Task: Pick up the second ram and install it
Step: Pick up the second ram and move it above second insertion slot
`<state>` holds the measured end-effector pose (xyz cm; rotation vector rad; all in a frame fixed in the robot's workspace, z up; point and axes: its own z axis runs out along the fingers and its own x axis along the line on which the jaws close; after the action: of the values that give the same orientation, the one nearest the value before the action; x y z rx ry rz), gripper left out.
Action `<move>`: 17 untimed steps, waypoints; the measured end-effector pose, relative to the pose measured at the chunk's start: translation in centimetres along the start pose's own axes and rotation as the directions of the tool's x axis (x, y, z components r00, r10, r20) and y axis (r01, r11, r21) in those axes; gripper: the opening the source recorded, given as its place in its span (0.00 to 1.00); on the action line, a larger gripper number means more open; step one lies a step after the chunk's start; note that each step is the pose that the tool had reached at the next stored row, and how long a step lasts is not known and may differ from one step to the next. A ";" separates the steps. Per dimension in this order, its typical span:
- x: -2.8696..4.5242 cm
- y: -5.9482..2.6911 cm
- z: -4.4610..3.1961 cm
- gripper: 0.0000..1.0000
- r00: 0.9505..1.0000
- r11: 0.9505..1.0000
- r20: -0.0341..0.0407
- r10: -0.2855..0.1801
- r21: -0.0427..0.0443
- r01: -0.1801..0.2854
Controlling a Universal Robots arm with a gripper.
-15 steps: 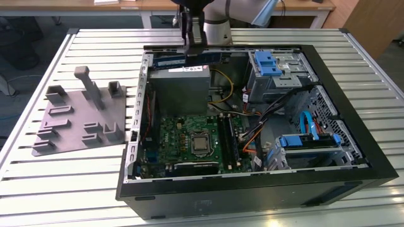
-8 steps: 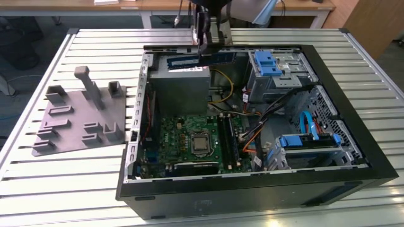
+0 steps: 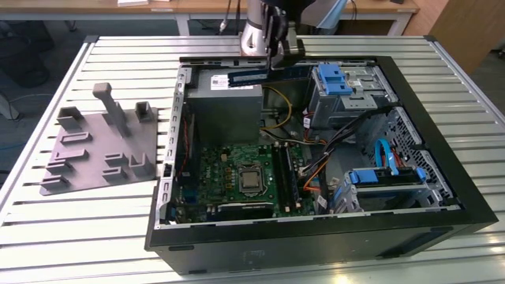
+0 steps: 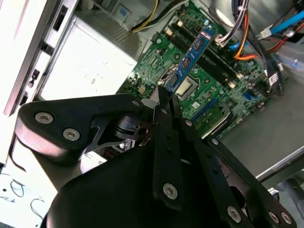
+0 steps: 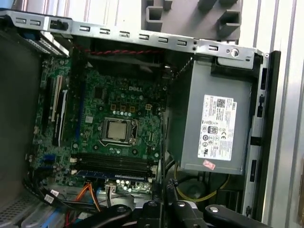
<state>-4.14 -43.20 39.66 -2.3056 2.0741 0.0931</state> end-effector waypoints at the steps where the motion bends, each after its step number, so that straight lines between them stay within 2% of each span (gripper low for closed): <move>1: 0.03 -0.33 -0.01 0.14 1.000 1.000 0.000 0.000 0.000 0.000; 17: 0.60 -5.67 -0.05 0.14 1.000 1.000 0.000 0.000 0.000 0.000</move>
<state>1.56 -43.20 39.61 -2.3057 2.0744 0.0936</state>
